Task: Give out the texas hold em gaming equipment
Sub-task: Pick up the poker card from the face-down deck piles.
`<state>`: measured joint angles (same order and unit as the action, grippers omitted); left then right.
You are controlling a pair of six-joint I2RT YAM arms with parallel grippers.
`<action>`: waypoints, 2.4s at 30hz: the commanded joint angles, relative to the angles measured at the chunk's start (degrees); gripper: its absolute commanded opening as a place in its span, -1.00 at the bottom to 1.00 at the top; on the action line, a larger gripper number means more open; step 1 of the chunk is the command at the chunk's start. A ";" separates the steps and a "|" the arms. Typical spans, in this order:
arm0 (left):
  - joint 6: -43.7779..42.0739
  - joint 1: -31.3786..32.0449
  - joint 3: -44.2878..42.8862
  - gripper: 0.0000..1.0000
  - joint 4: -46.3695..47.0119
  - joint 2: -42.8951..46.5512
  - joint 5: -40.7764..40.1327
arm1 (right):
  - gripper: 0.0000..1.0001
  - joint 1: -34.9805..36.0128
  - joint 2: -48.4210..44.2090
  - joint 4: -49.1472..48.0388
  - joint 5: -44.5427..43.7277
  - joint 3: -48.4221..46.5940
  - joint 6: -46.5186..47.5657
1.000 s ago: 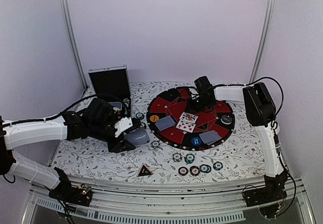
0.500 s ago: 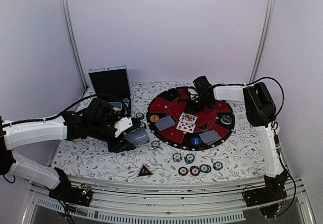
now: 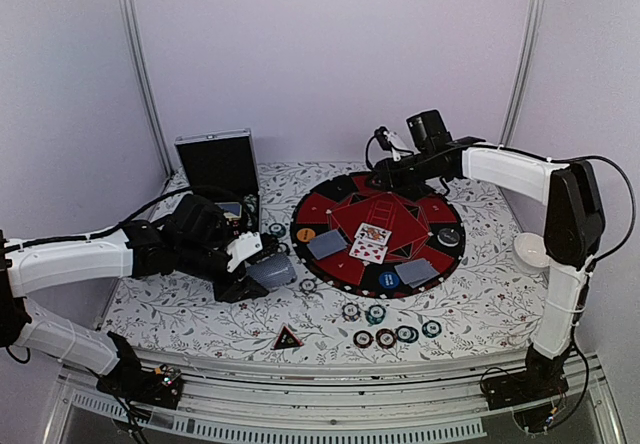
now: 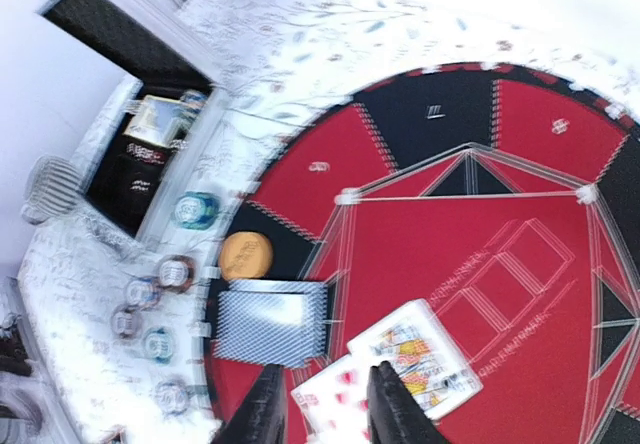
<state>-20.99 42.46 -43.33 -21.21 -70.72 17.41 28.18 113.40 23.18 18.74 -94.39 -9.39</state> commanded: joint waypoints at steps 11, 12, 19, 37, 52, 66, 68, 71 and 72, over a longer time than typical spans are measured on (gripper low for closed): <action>-0.12 -0.85 -0.79 -0.04 1.61 1.03 0.34 | 0.98 19.67 -2.52 -20.13 17.85 9.57 -3.32; -0.06 -0.80 -0.87 -0.04 1.60 1.02 0.22 | 0.98 20.38 -1.78 -20.44 17.53 9.57 -3.41; 0.36 -0.80 -0.97 -0.05 1.79 1.11 -0.44 | 0.98 22.18 0.30 -22.81 17.57 11.53 -3.30; 0.86 -0.84 -0.92 -0.06 2.23 1.59 0.05 | 0.98 24.18 4.18 -25.33 6.91 12.47 -2.14; 0.67 -0.80 -0.78 -0.06 2.27 1.33 -0.09 | 0.98 24.19 -2.29 -21.00 0.94 15.55 1.18; 0.64 -0.84 -0.79 -0.06 2.31 1.04 0.08 | 0.86 24.19 -3.01 -19.05 9.79 12.25 3.59; 0.66 -0.80 -0.79 -0.06 2.27 0.94 0.02 | 0.72 24.16 -3.01 -19.00 9.75 11.87 3.13; 0.69 -0.84 -0.79 -0.06 2.32 0.93 -0.03 | 0.48 24.14 -2.84 -18.69 9.53 11.78 2.64; 0.69 -0.80 -0.79 -0.06 2.32 0.93 -0.15 | 0.40 24.16 -2.76 -18.50 9.39 11.70 2.56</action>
<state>-20.12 42.19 -43.33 -20.38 -70.72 16.32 52.45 112.57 3.79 26.98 -81.01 -6.61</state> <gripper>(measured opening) 0.473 0.751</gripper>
